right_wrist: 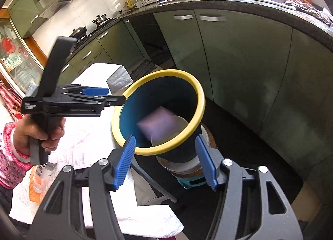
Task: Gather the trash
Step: 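Carry the purple box over the bin and open the left gripper, then move the right gripper to the clear water bottle and close on it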
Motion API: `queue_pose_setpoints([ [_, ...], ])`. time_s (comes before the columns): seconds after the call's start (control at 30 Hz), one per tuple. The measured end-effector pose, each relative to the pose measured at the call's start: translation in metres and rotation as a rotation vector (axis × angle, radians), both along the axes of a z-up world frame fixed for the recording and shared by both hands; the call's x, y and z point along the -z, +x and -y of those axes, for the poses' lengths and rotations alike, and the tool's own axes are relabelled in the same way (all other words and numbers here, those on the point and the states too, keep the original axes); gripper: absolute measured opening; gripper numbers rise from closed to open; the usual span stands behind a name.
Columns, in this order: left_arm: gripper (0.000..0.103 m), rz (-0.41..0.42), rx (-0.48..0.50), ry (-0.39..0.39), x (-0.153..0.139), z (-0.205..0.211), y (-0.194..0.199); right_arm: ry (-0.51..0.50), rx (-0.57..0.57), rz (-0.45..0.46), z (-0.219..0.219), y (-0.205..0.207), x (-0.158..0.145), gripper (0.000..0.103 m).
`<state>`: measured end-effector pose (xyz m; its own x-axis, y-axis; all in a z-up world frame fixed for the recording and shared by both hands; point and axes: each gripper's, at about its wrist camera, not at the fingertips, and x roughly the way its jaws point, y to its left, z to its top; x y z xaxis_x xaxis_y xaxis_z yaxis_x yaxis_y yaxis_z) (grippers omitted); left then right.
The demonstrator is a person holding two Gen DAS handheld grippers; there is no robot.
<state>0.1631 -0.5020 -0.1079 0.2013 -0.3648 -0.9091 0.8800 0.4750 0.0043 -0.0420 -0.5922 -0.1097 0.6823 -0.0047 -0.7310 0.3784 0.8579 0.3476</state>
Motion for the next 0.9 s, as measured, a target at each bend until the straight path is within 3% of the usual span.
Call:
queue_pose_setpoints([
  [0.23,0.077,0.035,-0.026,-0.150,-0.066,-0.071,-0.027,0.002,-0.046,0.000,-0.014,0.009,0.001,0.057],
  [0.47,0.089,0.158,-0.164,-0.317,-0.135,-0.212,-0.061,-0.031,-0.134,-0.010,-0.045,0.025,-0.006,0.058],
  [0.6,0.092,0.272,-0.330,-0.335,-0.148,-0.297,-0.072,-0.061,-0.232,-0.019,-0.080,0.041,-0.012,0.059],
  [0.83,0.093,0.323,-0.618,-0.375,-0.134,-0.422,-0.075,-0.064,-0.494,-0.040,-0.160,0.081,-0.013,0.061],
  [0.9,0.094,0.334,-0.666,-0.390,-0.129,-0.446,-0.079,-0.064,-0.606,-0.020,-0.189,0.090,-0.018,0.078],
])
